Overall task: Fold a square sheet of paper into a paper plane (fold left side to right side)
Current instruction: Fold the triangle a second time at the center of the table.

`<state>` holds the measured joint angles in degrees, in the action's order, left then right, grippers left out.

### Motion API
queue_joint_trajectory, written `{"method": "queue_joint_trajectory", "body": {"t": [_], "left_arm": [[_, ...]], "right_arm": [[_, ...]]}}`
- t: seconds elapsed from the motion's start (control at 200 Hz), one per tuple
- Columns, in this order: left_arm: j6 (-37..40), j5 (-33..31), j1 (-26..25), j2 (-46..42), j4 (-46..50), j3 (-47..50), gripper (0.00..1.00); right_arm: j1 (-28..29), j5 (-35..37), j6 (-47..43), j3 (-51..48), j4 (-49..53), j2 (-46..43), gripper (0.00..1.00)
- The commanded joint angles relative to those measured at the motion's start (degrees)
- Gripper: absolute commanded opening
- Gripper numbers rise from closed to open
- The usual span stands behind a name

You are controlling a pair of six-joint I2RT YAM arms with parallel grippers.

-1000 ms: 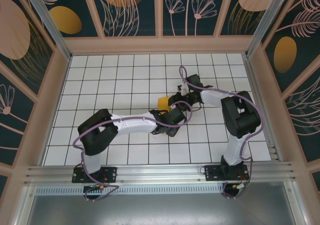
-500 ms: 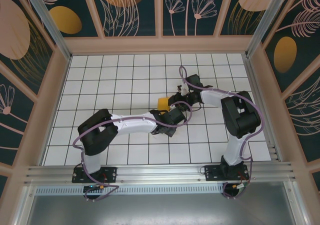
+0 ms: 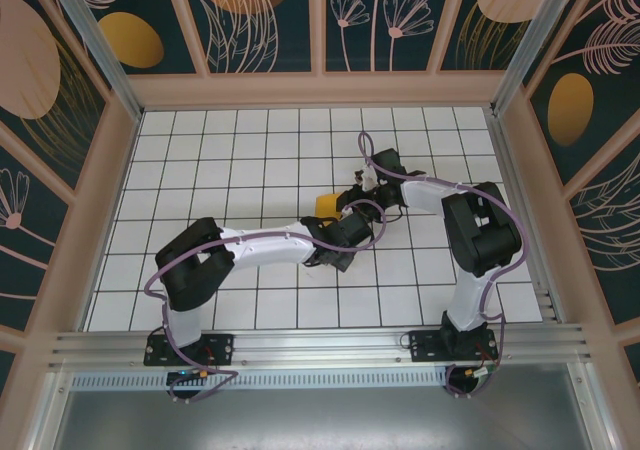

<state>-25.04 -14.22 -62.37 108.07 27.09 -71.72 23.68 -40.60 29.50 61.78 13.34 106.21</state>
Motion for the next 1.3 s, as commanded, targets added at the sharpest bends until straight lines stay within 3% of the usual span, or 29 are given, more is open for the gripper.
{"method": "queue_joint_trajectory", "body": {"t": [0.0, 0.716, 0.986, 1.221, 1.296], "left_arm": [[1.0, -1.5, 0.2, -1.6, 2.1, -1.3, 0.43], [1.6, -1.3, 0.2, -1.6, 3.1, -2.8, 0.39], [1.8, -1.5, 0.1, -1.4, 3.0, -2.7, 0.27], [2.0, -0.8, 0.2, -1.7, 2.3, -2.6, 0.03], [2.2, -0.7, 0.1, -1.9, 2.1, -2.6, 0.00]], "right_arm": [[0.4, -0.2, -0.1, 0.8, 0.3, -0.9, 0.40], [0.4, 0.1, -0.5, 1.1, 0.7, 0.1, 0.40], [0.4, -0.1, -0.4, 1.2, 0.7, 0.0, 0.40], [0.4, -0.1, -0.4, 1.5, 0.9, -0.5, 0.41], [0.3, 0.1, -0.5, 1.4, 0.9, -1.0, 0.42]]}}
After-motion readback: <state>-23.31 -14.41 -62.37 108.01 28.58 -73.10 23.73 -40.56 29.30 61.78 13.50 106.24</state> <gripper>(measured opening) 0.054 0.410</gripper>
